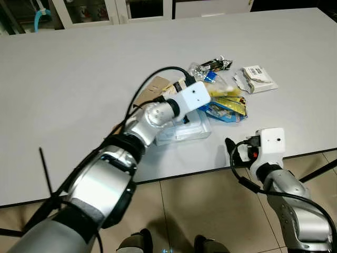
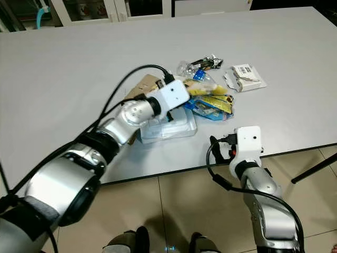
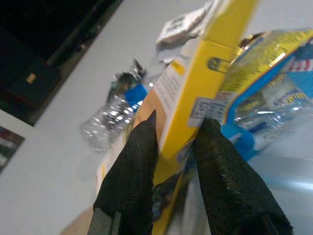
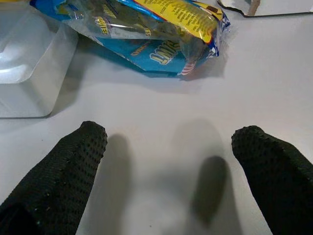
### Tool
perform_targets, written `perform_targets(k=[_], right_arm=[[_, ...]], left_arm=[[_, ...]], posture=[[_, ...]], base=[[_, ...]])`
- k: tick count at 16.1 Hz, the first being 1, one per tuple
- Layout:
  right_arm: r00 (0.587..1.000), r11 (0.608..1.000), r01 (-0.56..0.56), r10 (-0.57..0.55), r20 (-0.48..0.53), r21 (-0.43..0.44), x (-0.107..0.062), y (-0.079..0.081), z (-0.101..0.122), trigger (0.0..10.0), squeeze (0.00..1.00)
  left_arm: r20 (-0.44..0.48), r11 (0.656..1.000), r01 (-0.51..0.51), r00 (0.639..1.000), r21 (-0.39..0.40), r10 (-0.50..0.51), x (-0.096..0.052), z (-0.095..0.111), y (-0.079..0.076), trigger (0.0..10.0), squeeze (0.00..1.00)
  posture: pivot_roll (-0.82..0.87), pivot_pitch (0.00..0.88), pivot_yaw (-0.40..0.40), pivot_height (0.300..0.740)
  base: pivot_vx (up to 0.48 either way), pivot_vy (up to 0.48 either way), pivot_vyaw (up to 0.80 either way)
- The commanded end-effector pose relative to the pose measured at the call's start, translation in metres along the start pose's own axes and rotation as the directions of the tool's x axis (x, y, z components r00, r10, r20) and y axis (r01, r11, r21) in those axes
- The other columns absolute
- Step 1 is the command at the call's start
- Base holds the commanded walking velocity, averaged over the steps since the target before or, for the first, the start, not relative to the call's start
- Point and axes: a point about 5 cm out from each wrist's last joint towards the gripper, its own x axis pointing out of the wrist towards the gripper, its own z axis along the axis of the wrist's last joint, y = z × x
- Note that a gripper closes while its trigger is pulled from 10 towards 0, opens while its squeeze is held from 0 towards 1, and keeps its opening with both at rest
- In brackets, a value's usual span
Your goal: Picking trash to rubbish bin
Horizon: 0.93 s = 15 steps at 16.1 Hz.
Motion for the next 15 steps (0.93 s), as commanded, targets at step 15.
perform_targets(k=[15], right_arm=[[0.985, 0.999, -0.034, 0.032, 0.170, 0.013, 0.036, 0.006, 0.031, 10.0, 0.00]], left_arm=[[-0.060, 0.698, -0.655, 0.740, -0.291, 0.669, -0.091, -0.058, 0.032, 10.0, 0.00]], posture=[[-0.05, 0.050, -0.021, 0.740]], base=[[0.000, 0.000, 0.00]])
